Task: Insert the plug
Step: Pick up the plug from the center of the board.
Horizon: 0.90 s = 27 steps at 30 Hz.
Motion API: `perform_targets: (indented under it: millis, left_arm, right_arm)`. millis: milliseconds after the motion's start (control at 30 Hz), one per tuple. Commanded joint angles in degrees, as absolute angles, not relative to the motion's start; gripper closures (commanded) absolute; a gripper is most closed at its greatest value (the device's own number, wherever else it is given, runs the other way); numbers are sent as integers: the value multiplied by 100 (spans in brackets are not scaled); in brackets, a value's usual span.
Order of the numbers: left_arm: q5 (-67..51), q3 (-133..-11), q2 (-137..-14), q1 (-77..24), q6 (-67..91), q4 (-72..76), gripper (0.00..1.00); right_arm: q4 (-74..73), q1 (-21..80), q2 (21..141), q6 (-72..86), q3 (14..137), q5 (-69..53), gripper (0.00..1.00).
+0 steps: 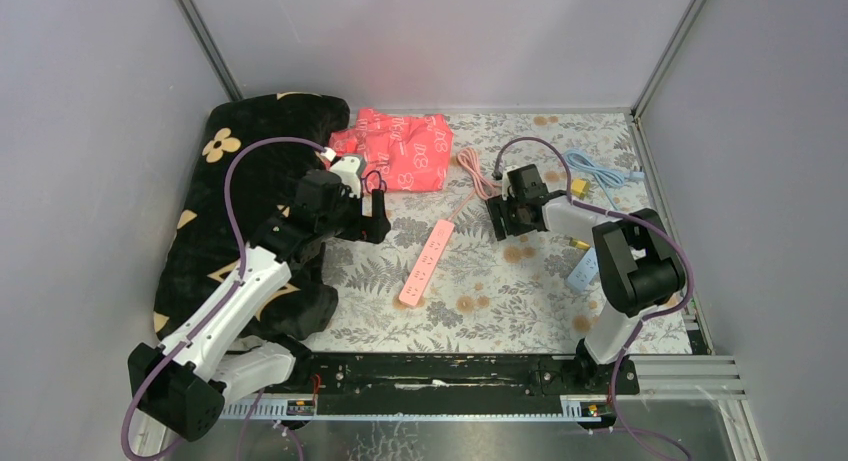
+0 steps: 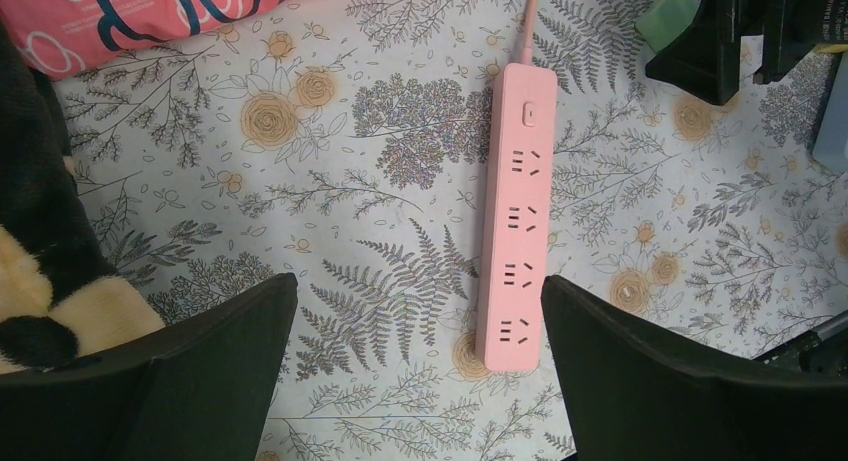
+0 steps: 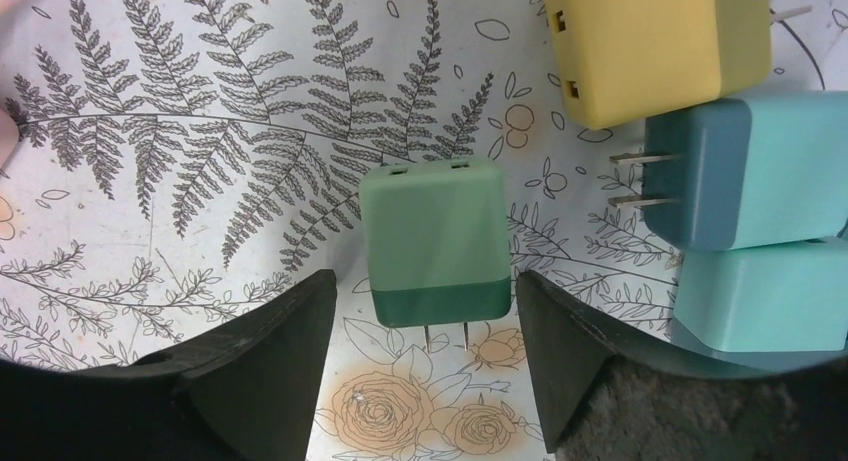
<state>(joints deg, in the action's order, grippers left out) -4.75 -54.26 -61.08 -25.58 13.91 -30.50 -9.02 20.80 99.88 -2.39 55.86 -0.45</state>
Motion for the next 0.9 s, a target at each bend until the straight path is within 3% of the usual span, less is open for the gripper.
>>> perform_targets:
  millis: [0,467,867]
  left_arm:
    - [-562,-5381,-6147,-2505,1257,-2716,0]
    - [-431,-5422,-6275,-2453,1261,-2746,0]
    - [-1130,-5725,-6573,-2443,1749,-2874,0]
  right_arm:
    - [-672,2148,10089,-333,5613,213,28]
    - [-446,2334,9678,-380,5309,90,61]
    - [-127,2845,8490,-342,4831,-334,70]
